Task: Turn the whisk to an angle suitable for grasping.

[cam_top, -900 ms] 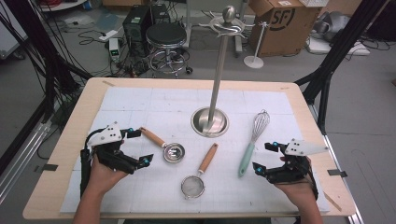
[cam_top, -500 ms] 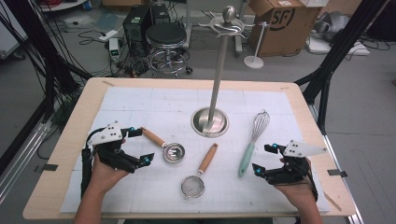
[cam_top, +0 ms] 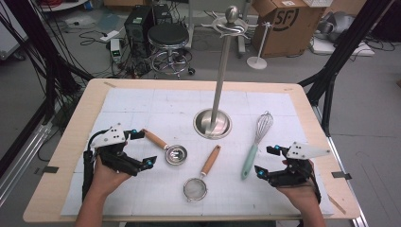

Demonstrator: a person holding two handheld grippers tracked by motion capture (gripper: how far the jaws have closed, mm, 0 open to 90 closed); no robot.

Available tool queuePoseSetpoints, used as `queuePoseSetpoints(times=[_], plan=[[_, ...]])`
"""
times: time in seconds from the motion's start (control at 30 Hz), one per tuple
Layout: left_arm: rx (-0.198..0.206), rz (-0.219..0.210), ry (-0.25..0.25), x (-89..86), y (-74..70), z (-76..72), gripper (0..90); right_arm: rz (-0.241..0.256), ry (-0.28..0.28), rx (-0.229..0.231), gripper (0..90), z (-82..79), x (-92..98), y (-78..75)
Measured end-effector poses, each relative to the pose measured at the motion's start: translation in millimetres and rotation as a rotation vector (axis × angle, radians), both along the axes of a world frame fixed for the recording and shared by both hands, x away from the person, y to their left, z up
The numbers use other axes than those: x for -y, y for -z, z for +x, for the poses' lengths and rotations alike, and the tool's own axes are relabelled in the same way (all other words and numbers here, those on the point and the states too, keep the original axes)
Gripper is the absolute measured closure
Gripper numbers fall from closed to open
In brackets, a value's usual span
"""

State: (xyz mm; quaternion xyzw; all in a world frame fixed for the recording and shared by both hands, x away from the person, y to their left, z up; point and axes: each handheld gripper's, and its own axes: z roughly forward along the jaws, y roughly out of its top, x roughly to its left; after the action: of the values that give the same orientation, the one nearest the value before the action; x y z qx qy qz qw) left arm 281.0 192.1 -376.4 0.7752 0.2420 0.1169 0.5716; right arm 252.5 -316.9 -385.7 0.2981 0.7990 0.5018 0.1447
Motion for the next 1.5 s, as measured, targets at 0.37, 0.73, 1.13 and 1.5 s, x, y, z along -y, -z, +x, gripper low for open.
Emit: queuePoseSetpoints(times=[0.37,0.73,1.13,1.5], plan=[[-0.001,0.001,0.004,-0.1,0.9,-3.3,1.6,-0.028,0.021,-0.011,24.7,-0.2,2.2,0.7],[-0.002,0.004,0.003,-0.6,2.1,-2.4,1.6,-0.109,0.047,-0.105,48.2,7.7,2.9,15.9],[-0.005,0.005,0.007,0.7,3.2,-1.2,1.6,-0.195,0.041,-0.194,66.8,13.1,2.4,34.0],[-0.011,0.012,0.009,1.6,4.4,-0.2,1.6,-0.239,0.036,-0.222,72.3,15.9,-3.2,45.3]])
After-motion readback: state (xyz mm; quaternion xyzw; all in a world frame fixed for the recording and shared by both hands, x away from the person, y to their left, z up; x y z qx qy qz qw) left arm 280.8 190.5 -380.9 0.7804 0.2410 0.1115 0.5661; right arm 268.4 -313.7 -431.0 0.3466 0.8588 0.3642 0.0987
